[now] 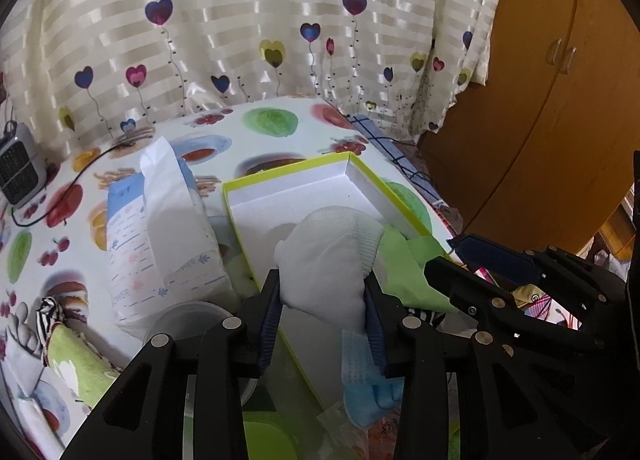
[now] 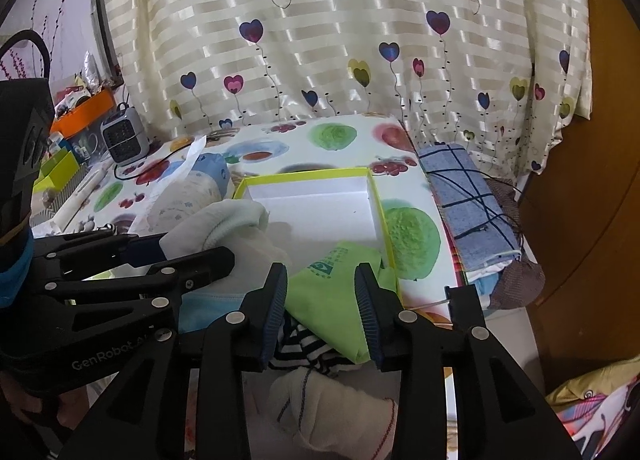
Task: Organize soft objects
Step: 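Lower the green cloth into the tray with the right gripper while the left gripper lowers the sock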
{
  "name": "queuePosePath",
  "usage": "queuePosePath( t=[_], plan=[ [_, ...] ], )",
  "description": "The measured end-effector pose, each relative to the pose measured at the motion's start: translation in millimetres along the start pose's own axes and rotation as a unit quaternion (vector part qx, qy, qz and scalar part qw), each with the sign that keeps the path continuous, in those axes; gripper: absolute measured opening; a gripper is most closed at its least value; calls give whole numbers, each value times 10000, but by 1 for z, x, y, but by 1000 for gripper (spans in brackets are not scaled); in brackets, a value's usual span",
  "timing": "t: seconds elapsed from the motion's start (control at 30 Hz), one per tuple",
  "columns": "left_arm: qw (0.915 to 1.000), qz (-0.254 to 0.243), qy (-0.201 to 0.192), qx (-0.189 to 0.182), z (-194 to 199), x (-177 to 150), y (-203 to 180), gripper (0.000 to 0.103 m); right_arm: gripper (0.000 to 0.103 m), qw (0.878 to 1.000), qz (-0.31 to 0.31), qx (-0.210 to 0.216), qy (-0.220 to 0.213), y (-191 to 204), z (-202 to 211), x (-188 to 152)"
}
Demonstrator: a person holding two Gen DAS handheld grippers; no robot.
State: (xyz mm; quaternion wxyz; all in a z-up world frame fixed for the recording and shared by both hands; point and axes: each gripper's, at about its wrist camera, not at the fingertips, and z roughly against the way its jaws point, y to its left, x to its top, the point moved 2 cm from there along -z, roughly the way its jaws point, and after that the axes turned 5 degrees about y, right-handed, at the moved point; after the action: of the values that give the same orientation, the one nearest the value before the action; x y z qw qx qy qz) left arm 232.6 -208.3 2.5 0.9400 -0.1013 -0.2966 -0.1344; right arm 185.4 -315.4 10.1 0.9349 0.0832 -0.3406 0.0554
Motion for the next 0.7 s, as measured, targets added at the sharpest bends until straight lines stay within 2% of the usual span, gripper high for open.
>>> queuePosePath(
  t=[0.7],
  plan=[
    [9996, -94, -283, 24, 35, -10, -11, 37, 37, 9998, 32, -146, -150, 9, 33, -1]
  ],
)
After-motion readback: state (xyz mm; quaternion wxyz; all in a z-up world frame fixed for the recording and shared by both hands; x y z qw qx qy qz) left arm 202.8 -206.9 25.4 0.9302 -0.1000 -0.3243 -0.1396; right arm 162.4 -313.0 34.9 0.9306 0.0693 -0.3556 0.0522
